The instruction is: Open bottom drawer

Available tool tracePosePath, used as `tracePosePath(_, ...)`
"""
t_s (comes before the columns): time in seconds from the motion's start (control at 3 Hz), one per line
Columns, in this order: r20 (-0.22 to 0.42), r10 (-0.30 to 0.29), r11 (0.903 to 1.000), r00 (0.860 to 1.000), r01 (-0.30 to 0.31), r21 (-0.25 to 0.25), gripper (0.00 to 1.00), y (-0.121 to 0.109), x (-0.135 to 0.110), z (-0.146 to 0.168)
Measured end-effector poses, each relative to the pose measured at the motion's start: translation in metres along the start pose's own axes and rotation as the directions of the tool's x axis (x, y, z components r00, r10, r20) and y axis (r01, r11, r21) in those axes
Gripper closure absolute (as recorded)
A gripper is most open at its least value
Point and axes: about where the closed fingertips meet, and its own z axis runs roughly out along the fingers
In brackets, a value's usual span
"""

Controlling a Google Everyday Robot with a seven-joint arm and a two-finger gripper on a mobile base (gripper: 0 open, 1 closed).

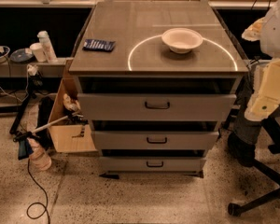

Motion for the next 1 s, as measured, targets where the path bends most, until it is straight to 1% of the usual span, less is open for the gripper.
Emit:
tracePosePath(0.33,0.004,0.004,1.0,1.0,-0.004,0.009,0.0,0.0,0.0,0.001)
tracePosePath(0.67,0.011,-0.002,0.9998,1.0,0.001,0.021,0.0,0.002,0.001,0.012)
tracePosePath(1.0,0.014,0.0,0.9998,1.0,-0.001,0.021,0.0,0.008,0.003,0.039)
